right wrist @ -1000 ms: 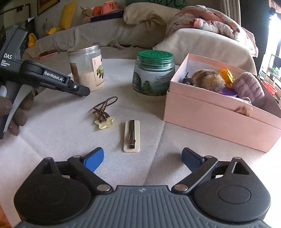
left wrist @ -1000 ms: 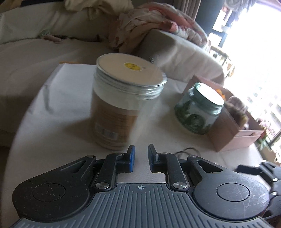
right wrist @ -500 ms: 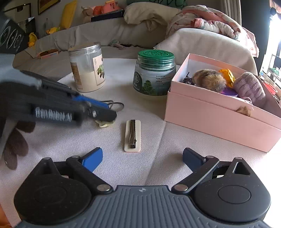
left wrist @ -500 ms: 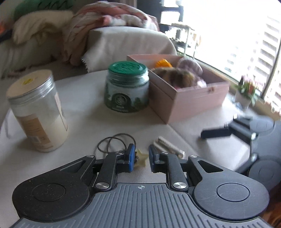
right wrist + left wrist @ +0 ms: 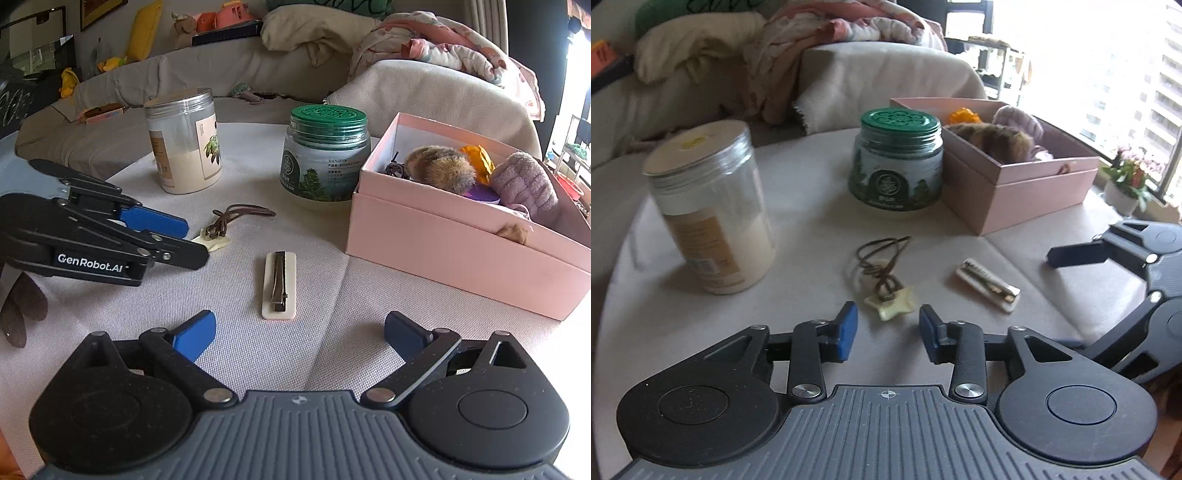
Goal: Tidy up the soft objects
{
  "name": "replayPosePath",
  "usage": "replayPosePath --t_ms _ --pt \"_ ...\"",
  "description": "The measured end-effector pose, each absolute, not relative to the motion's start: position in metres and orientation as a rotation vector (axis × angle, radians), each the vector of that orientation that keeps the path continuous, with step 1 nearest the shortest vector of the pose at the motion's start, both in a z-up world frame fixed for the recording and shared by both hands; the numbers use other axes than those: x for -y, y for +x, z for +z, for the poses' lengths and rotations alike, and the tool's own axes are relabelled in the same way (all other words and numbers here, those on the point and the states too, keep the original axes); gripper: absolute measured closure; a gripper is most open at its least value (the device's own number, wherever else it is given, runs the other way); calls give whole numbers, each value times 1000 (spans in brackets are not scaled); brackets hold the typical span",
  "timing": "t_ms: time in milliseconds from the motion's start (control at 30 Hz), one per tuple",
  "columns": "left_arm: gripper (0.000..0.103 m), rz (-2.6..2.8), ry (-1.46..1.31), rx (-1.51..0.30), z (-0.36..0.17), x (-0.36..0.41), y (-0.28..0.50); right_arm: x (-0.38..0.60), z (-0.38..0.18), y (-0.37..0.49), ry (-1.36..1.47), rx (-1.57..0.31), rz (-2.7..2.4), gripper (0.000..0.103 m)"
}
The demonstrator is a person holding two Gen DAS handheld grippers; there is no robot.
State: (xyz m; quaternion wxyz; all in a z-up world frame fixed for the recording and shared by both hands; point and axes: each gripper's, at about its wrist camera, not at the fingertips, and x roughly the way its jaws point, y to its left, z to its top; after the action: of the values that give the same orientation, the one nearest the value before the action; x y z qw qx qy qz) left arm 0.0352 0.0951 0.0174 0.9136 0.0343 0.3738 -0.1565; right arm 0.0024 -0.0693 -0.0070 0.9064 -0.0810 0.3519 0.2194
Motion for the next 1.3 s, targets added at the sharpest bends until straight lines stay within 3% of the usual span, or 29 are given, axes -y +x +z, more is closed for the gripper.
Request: replayPosePath --t_ms 333,400,533,600,667,700,867,1300 --pt "57 -332 23 -761 14 -88 53 68 -7 2 -167 -727 464 6" --pt "69 -315 51 -747 13 -89 50 69 -6 2 -164 -717 472 14" --pt "69 -330 28 -730 11 -96 45 63 -3 8 -188 -697 501 37" --pt "69 -331 10 -731 11 -100 44 58 0 13 -198 -703 520 52" --pt "69 -318 3 -735 12 -105 41 53 4 16 -212 -719 534 78" --pt "69 -311 3 -738 13 -107 38 51 6 17 -220 -730 538 82" --pt "70 -251 -16 -702 26 -130 11 46 20 8 -238 -734 576 87" --pt "70 -130 -71 -471 105 -173 -18 59 105 -1 -148 -572 642 88"
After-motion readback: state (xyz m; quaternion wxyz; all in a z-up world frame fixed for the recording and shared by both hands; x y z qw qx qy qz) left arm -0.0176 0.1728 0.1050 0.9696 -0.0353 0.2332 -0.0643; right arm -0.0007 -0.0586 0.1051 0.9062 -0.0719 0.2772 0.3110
